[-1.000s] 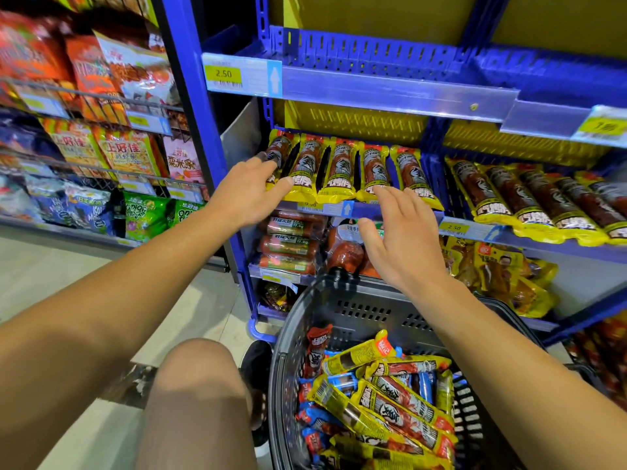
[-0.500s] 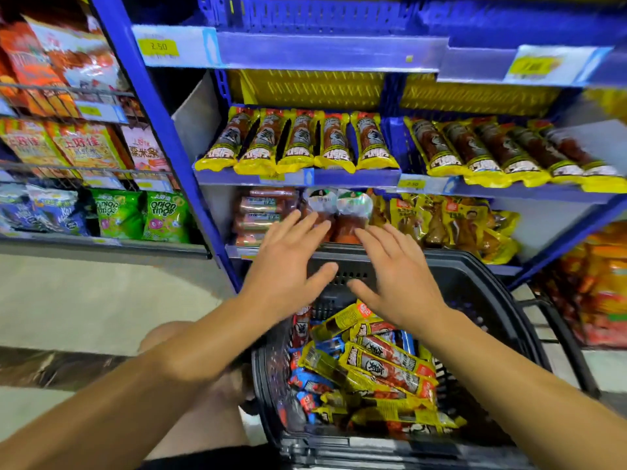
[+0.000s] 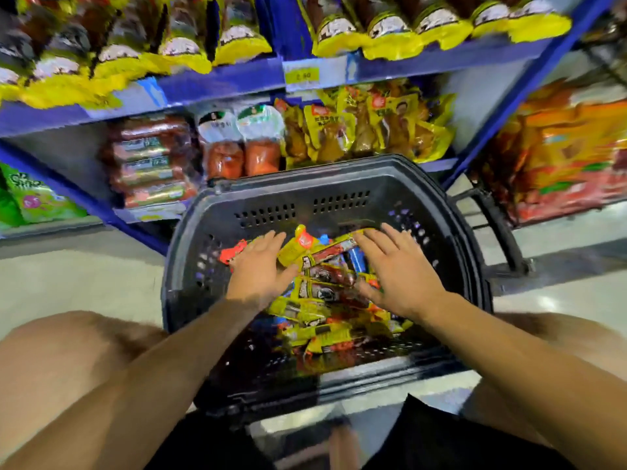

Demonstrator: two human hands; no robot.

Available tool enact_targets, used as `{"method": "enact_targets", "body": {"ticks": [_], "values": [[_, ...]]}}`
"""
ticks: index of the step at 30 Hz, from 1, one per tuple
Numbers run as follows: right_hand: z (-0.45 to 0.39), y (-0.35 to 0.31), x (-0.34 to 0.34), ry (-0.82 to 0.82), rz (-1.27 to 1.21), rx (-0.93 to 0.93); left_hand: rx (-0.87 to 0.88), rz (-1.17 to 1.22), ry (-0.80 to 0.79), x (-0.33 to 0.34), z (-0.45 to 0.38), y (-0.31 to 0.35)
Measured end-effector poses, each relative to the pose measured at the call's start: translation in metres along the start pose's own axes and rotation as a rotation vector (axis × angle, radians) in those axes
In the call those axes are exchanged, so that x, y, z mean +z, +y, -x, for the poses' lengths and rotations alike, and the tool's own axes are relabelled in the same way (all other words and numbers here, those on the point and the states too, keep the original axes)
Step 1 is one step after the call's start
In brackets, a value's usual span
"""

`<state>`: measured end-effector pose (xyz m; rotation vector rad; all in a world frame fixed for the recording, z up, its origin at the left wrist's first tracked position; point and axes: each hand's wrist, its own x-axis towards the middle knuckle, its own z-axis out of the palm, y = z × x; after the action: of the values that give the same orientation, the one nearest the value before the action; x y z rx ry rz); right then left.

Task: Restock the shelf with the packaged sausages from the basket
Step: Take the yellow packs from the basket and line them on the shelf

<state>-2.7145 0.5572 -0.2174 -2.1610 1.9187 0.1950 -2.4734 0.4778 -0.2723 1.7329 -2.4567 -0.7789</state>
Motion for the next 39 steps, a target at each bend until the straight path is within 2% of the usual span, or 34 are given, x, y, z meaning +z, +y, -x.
{"method": "enact_targets", "body": {"ticks": [3, 7, 10, 13, 16, 19, 24, 28, 31, 39], "values": [[-0.009, 0.014, 0.008, -0.003, -0.041, 0.020, -0.040, 0.050, -0.066, 0.016, -0.020, 0.007], [-0.029, 0.021, 0.024, -0.015, -0.101, 0.048, -0.117, 0.196, -0.046, 0.050, -0.051, -0.006], [-0.040, 0.024, 0.038, -0.013, -0.134, 0.046, -0.259, 0.174, -0.118, 0.064, -0.074, -0.008], [-0.050, 0.030, 0.046, -0.022, -0.180, 0.056, -0.309, 0.177, -0.121, 0.077, -0.098, -0.008], [-0.063, 0.030, 0.049, 0.006, -0.288, 0.082, -0.278, 0.149, -0.153, 0.089, -0.111, -0.015], [-0.067, 0.025, 0.055, 0.112, -0.411, 0.071, -0.221, 0.121, -0.176, 0.107, -0.116, -0.031], [-0.068, 0.016, 0.060, 0.053, -0.485, 0.084, -0.134, 0.165, -0.103, 0.086, -0.095, -0.024], [-0.071, 0.011, 0.062, 0.011, -0.543, 0.090, -0.054, 0.324, 0.124, 0.041, -0.069, -0.004], [-0.071, 0.006, 0.063, 0.002, -0.588, 0.077, -0.120, 0.436, 0.261, 0.013, -0.048, 0.010], [-0.053, -0.005, 0.060, -0.114, -0.666, 0.036, -0.398, 1.164, 0.232, -0.007, -0.014, 0.044]]}}
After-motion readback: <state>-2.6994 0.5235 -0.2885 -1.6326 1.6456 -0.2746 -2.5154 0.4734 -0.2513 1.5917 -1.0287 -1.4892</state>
